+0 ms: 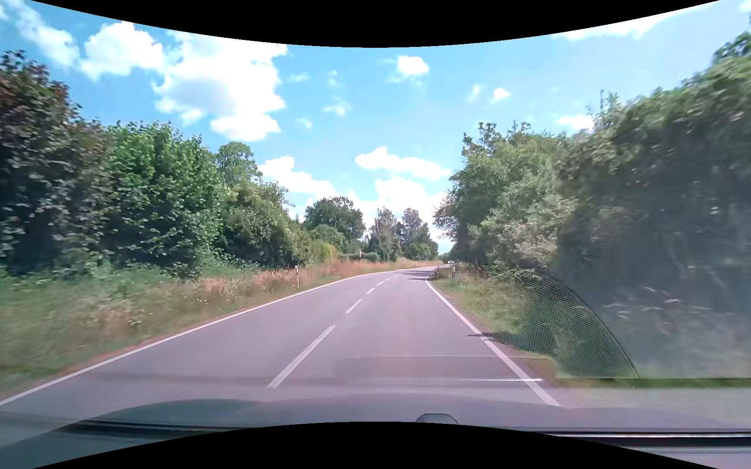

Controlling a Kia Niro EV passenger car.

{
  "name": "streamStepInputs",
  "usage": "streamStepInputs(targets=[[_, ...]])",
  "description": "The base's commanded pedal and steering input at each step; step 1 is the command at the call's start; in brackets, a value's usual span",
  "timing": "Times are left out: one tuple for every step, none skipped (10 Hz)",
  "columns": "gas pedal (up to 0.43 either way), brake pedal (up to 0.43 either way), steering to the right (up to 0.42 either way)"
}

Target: Follow the waypoints while adhering to traffic rules and regulations

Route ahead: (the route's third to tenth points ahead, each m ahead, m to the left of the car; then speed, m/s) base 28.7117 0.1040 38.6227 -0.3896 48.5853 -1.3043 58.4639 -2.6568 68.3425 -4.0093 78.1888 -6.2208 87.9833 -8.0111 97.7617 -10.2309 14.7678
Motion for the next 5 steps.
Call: streamStepInputs(targets=[[0.130,0.000,-0.004],[0.130,0.000,-0.004],[0.130,0.000,-0.004],[0.130,0.000,-0.003],[0.130,0.000,-0.003]])
